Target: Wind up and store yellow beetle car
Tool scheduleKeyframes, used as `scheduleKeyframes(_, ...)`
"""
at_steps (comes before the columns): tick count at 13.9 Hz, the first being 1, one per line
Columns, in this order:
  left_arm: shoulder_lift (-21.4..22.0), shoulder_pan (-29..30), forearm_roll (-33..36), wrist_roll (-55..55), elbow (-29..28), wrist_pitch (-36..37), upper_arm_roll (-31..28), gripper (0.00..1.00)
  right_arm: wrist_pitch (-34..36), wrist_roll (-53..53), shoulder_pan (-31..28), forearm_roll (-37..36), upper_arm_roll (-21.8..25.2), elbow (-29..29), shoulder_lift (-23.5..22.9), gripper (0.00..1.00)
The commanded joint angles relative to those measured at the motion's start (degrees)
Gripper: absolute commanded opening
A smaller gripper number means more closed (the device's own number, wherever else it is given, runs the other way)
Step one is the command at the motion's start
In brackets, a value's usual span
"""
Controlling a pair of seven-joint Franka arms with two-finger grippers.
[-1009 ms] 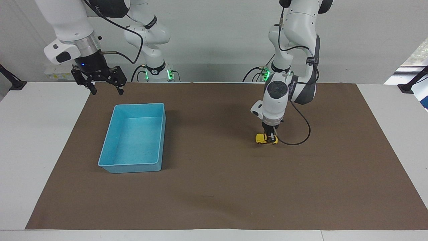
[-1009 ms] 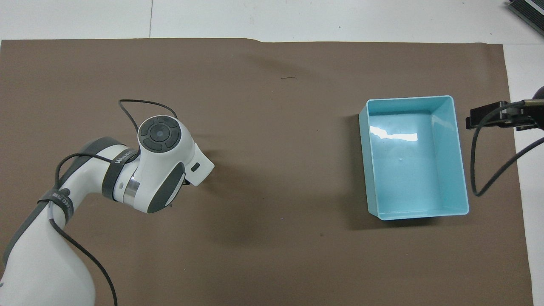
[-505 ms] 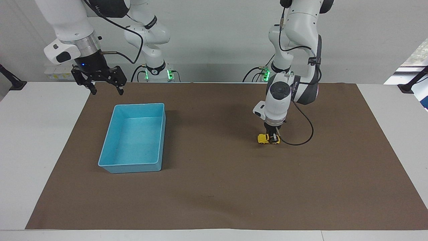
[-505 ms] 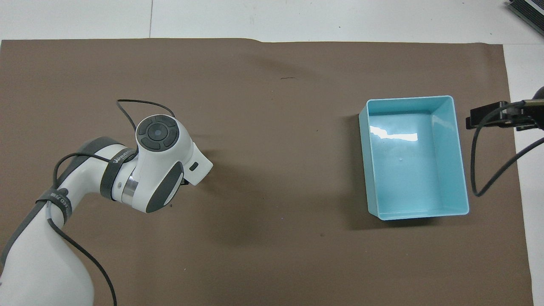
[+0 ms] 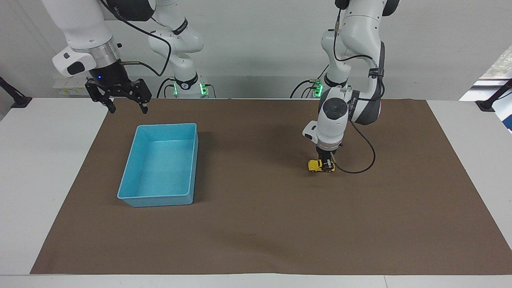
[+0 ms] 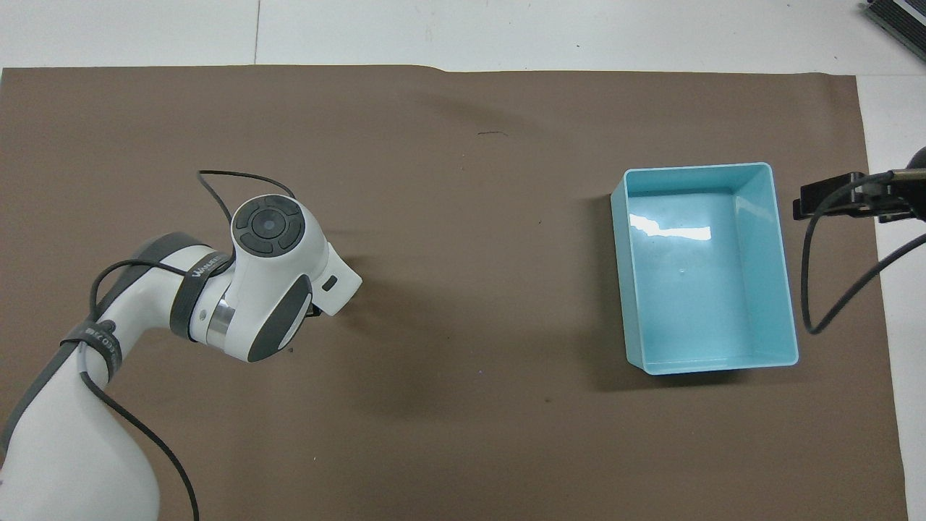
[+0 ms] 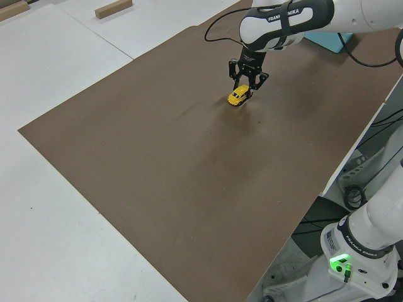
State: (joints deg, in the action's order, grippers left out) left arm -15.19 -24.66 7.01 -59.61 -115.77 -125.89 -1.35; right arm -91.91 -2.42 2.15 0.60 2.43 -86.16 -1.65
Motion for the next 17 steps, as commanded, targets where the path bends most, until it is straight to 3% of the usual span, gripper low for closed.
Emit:
scheduleKeyframes(1,0.2,1.2,1.2,0.6,-0.9,0.8,0.2,1.00,0.5,-0.7,-0.3,0.2,-0.2,0.0,0.4,1.00)
scheduleKeyframes(11,2.5,2.0,1.1,3.8,4.4,4.4,-0.4,1.00,0.6,-0.7,-0.3,0.1,-0.2,0.0,0.4,1.00)
scheduleKeyframes(17,5.1,8.1,0.6,15.7,12.7,9.7,-0.6,1.00,1.3,-0.2,0.0,0.3,-0.8,-0.1,0.6,1.00)
